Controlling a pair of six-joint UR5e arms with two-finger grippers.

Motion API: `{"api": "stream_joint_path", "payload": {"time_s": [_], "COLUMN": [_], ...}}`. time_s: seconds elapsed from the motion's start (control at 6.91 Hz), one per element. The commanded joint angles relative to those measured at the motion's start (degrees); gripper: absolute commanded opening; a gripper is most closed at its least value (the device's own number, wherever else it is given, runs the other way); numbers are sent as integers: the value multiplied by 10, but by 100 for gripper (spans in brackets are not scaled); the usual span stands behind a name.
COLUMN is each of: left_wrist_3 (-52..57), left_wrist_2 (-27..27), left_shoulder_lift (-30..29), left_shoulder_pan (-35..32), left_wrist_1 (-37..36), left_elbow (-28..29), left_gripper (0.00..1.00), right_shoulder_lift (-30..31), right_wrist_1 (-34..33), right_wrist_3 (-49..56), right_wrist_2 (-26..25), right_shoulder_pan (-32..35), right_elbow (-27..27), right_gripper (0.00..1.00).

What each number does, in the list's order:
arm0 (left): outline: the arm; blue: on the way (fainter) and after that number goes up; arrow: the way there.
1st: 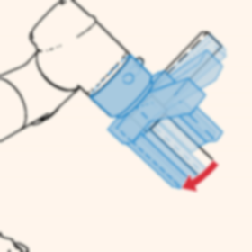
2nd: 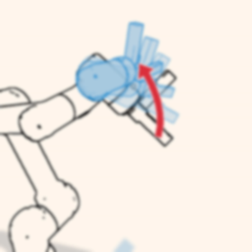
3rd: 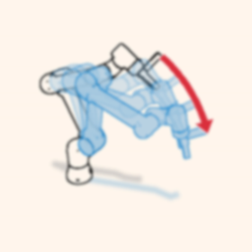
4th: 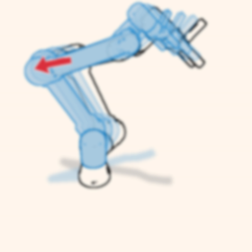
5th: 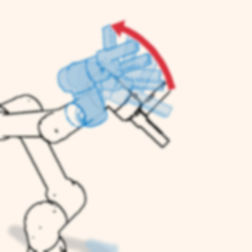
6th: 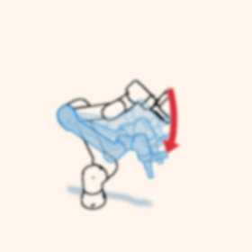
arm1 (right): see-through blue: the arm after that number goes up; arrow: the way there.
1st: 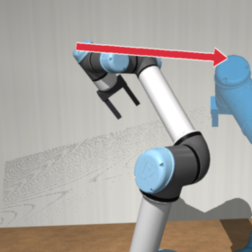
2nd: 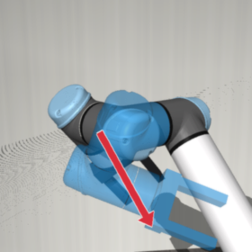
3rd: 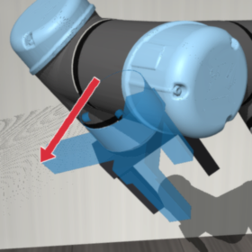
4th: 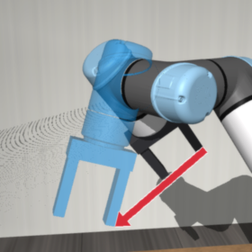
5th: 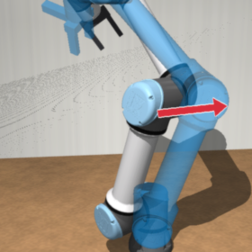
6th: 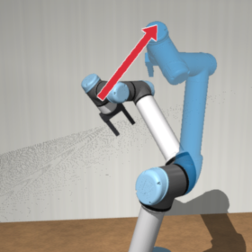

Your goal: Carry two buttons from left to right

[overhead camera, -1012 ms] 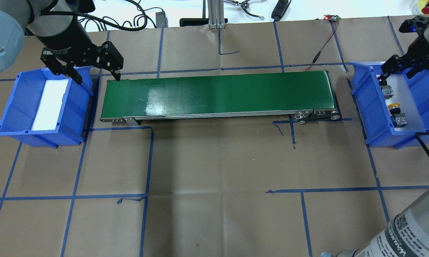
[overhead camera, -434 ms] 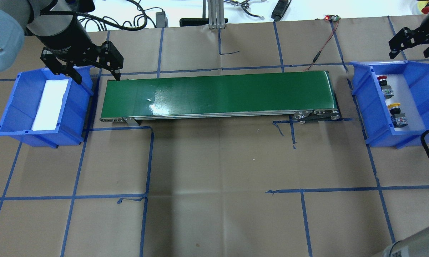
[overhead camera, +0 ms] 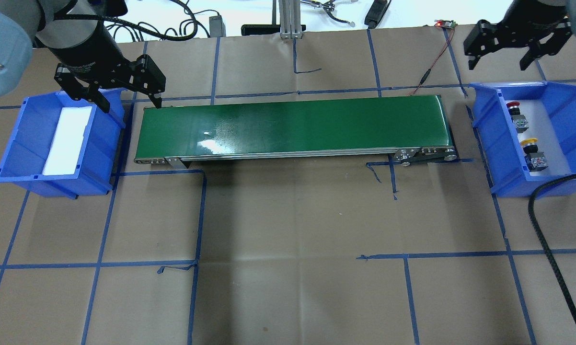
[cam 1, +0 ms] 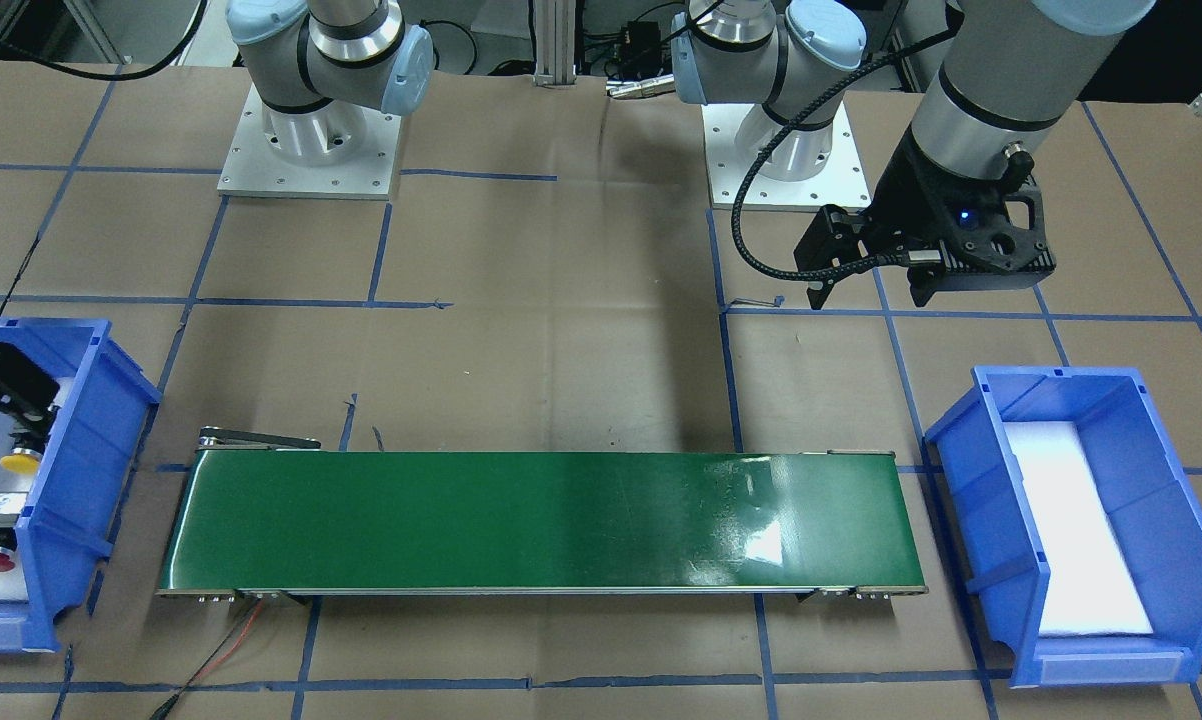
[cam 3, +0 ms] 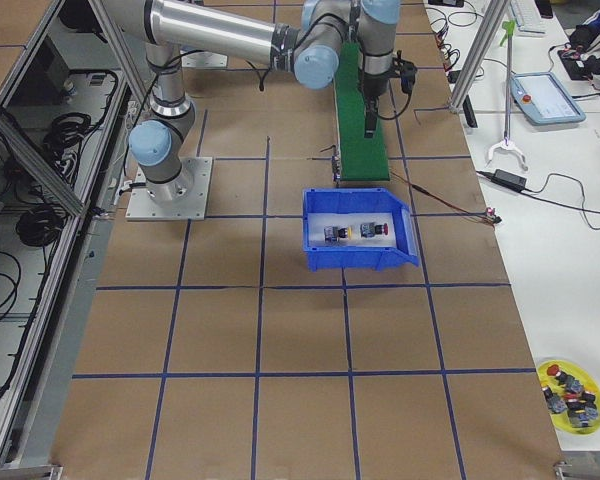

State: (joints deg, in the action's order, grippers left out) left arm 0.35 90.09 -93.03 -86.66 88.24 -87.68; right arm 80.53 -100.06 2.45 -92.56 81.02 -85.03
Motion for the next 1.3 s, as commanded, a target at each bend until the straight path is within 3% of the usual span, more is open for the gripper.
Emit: {"api": "stream_joint_path", "payload": {"time_s": [0.0,0.58,1.16], "left_wrist_3": [0,0,0], "left_wrist_2": [0,0,-1], "left_shoulder_lift": [0,0,0], "left_shoulder_pan": [0,0,0], "left_wrist_1": [0,0,0], "left_elbow": [1,1,0], "left_gripper": [100,100,100], "right_shoulder_lift": [52,92,103], "right_wrist_1": [7,61,49], "right_wrist_3": [-99,-131,-109], "right_wrist_2": [-3,6,9], "right_shoulder_pan": [111,135,134], "right_elbow": [-37,-56,-59], "right_gripper": [100,100,100]}}
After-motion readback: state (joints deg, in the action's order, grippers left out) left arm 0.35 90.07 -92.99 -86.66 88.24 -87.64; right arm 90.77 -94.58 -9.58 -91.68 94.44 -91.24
